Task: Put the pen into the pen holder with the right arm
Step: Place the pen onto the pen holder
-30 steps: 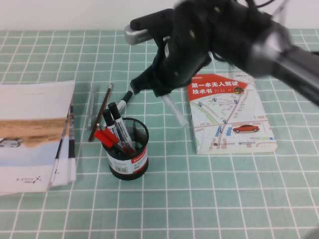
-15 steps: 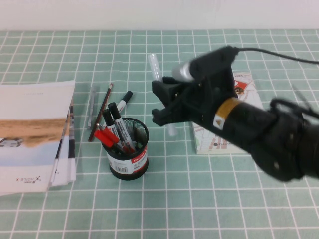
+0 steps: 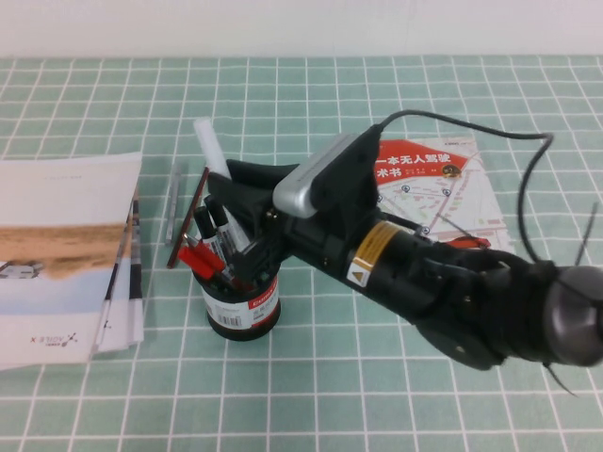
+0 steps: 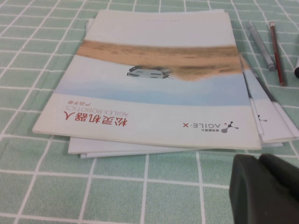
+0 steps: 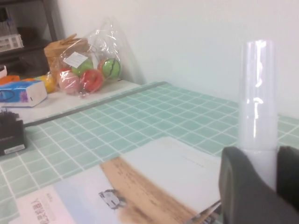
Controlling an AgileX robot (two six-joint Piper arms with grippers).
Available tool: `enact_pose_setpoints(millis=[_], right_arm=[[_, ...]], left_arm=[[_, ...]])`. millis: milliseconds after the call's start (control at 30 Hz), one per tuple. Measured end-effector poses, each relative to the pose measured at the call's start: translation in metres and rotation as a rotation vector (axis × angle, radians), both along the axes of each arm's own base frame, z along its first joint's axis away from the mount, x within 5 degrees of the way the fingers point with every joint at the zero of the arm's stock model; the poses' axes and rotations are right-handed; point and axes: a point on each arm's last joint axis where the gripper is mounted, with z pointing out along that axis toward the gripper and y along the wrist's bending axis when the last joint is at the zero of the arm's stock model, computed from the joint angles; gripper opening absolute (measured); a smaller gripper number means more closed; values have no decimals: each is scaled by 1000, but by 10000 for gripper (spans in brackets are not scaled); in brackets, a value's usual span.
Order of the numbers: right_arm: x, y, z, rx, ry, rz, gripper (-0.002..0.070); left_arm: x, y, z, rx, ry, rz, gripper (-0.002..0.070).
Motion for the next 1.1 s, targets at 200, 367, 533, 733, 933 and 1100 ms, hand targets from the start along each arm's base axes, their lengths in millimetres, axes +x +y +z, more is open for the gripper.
enact_pose_setpoints(millis=[200, 367, 533, 733, 933, 1100], right_arm=[[11, 11, -21, -25, 10, 4, 113], [14, 15, -37, -56, 19, 11, 113], [15, 16, -42, -75, 14, 11, 179], [15, 16, -45, -110, 29, 4, 317], [10, 12, -28, -138, 63, 13, 324], [-4, -6, 14, -249, 114, -13, 164]], left_arm=[[0, 0, 0, 0, 0, 0, -4], [0, 0, 0, 0, 0, 0, -4], [0, 0, 0, 0, 0, 0, -4], [0, 0, 0, 0, 0, 0, -4], [0, 0, 0, 0, 0, 0, -4], [0, 0, 0, 0, 0, 0, -4]])
